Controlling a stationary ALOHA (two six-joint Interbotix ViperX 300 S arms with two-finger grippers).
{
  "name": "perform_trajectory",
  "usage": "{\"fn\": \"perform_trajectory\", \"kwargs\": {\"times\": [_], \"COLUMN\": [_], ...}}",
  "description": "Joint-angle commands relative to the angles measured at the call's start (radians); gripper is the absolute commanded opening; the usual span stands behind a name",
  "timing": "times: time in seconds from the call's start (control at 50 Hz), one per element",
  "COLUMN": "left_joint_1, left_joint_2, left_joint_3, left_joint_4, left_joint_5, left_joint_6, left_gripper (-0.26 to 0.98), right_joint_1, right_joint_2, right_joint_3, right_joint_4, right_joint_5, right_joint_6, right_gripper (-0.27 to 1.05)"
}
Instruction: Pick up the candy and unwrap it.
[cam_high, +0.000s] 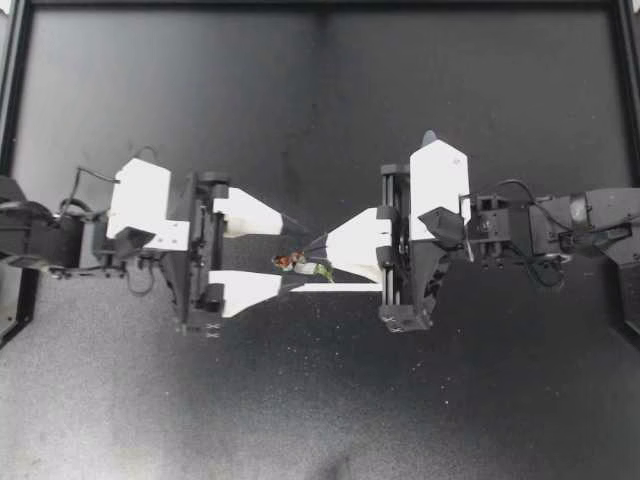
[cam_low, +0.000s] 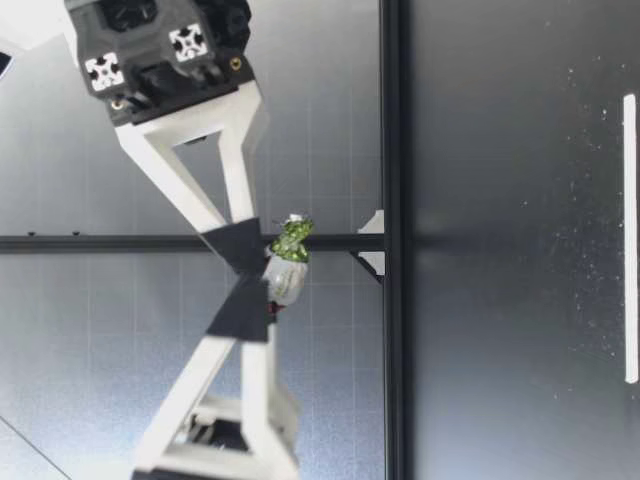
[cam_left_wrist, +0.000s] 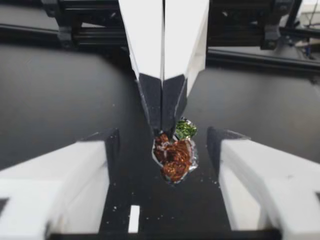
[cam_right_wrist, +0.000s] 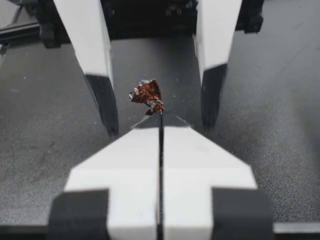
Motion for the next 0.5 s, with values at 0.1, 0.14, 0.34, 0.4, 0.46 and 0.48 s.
{"fn": "perform_trajectory", "kwargs": {"times": [0.1,0.14,0.34,0.4,0.46,0.48], "left_joint_1": [0.02,0.028,0.049,0.049,0.052,0.054], "left_joint_2": [0.034,0.038,0.06,0.063,0.066,0.067], "left_joint_3": [-0.035,-0.034,-0.008,-0.006,-0.003,-0.002], "left_joint_4": [-0.02,-0.029,-0.055,-0.057,-0.057,-0.057], "left_joint_5": [-0.011,-0.017,-0.035,-0.035,-0.035,-0.035], "left_joint_6": [0.002,0.002,0.0,0.0,0.0,0.002], "left_gripper": [0.59,0.59,0.58,0.58,0.58,0.58], "right_joint_1": [0.031,0.037,0.051,0.049,0.046,0.044], "right_joint_2": [-0.02,-0.021,-0.034,-0.037,-0.037,-0.037], "right_joint_3": [-0.018,-0.017,-0.008,-0.003,0.0,0.0], "right_joint_4": [-0.002,-0.002,-0.002,-0.002,-0.002,-0.002], "right_joint_5": [-0.003,-0.003,-0.002,-0.003,-0.003,-0.003], "right_joint_6": [-0.003,0.0,0.003,0.002,0.002,0.002], "right_gripper": [-0.17,-0.17,-0.17,-0.17,-0.17,-0.17]}}
